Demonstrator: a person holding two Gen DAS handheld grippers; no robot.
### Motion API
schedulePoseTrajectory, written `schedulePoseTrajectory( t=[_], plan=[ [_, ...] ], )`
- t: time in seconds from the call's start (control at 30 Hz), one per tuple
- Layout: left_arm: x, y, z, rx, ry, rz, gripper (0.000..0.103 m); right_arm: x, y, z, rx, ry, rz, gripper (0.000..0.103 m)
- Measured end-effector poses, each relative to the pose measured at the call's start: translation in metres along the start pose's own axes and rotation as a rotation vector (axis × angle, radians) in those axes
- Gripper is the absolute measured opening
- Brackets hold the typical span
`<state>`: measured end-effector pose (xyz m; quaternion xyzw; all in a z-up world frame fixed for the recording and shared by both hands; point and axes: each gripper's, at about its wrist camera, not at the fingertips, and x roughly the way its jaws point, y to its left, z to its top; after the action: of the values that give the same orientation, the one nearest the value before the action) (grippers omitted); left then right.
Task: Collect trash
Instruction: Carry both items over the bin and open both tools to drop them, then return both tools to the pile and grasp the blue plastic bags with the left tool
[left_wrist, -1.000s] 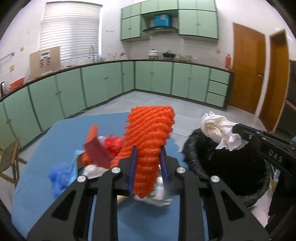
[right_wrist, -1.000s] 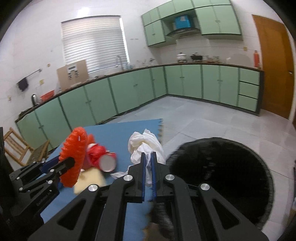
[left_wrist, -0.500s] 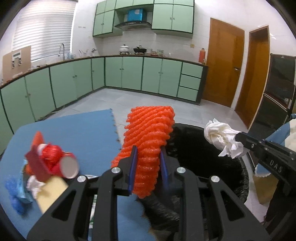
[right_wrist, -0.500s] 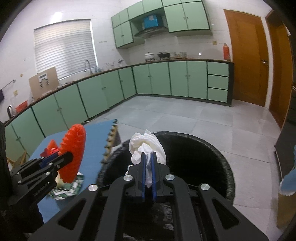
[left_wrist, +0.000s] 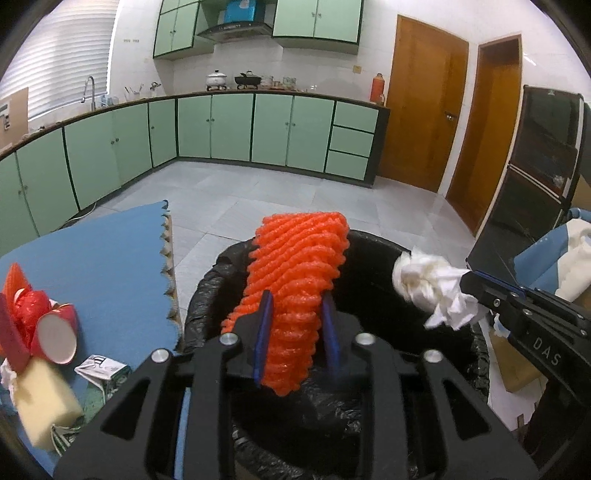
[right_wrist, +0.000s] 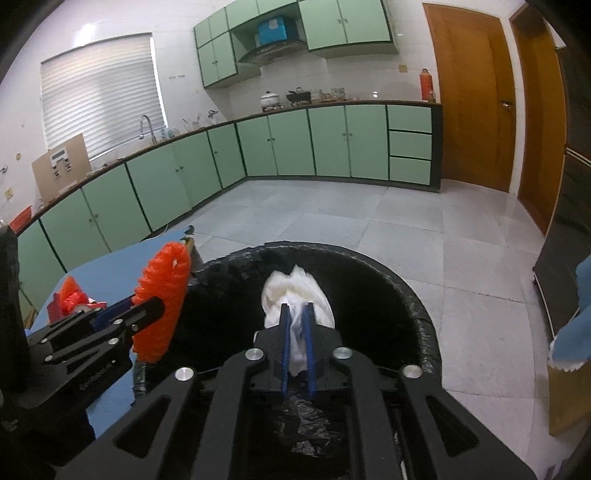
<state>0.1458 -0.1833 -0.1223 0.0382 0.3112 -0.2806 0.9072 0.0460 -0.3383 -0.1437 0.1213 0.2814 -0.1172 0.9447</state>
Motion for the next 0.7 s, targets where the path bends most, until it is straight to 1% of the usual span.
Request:
schedulePoseTrajectory(
  t=[0.03, 0.07, 0.1, 0.13, 0.17, 0.2, 0.23, 0.3, 0.33, 0.37, 0.4, 0.5, 0.6, 0.7],
  plan=[
    [0.001, 0.0, -0.001, 0.002, 0.002, -0.003, 0.038, 0.0, -0.002, 0.0, 0.005, 0.0, -0.006, 0.013],
    [0.002, 0.0, -0.001, 0.006, 0.002, -0.005, 0.042, 0.0, 0.0, -0.002, 0.008, 0.0, -0.009, 0.021],
    [0.001, 0.0, -0.001, 0.011, -0.003, 0.001, 0.05, -0.001, -0.001, -0.002, 0.012, -0.001, -0.015, 0.027],
    [0.0, 0.001, -0.001, 0.013, -0.009, 0.007, 0.055, -0.002, -0.001, -0.003, 0.013, -0.006, -0.027, 0.03],
    [-0.001, 0.002, -0.001, 0.013, -0.014, 0.009, 0.055, -0.002, -0.002, -0.002, 0.015, -0.009, -0.034, 0.037],
    [-0.003, 0.004, 0.0, 0.008, -0.017, 0.01, 0.057, -0.003, -0.004, -0.002, 0.018, -0.013, -0.042, 0.048],
    [-0.005, 0.006, 0.0, 0.003, -0.019, 0.014, 0.059, -0.006, -0.004, -0.002, 0.025, -0.022, -0.056, 0.056],
    [-0.009, 0.013, 0.001, -0.008, -0.027, 0.034, 0.063, -0.01, -0.005, -0.002, 0.035, -0.042, -0.075, 0.082],
    [-0.012, 0.016, 0.001, -0.014, -0.032, 0.043, 0.068, -0.013, -0.002, -0.001, 0.038, -0.058, -0.089, 0.088],
    [-0.017, 0.022, 0.001, -0.023, -0.041, 0.058, 0.071, -0.016, 0.001, 0.0, 0.039, -0.071, -0.095, 0.095],
    [-0.02, 0.023, 0.0, -0.027, -0.047, 0.067, 0.075, -0.018, 0.001, 0.0, 0.039, -0.078, -0.096, 0.097],
    [-0.037, 0.041, -0.002, -0.039, -0.067, 0.116, 0.085, -0.021, 0.01, 0.002, 0.039, -0.084, -0.076, 0.097],
    [-0.056, 0.061, -0.006, -0.056, -0.081, 0.167, 0.088, -0.02, 0.026, 0.006, 0.039, -0.082, -0.04, 0.097],
    [-0.073, 0.082, -0.009, -0.08, -0.088, 0.21, 0.088, -0.019, 0.049, 0.006, 0.022, -0.085, -0.001, 0.097]
  ],
)
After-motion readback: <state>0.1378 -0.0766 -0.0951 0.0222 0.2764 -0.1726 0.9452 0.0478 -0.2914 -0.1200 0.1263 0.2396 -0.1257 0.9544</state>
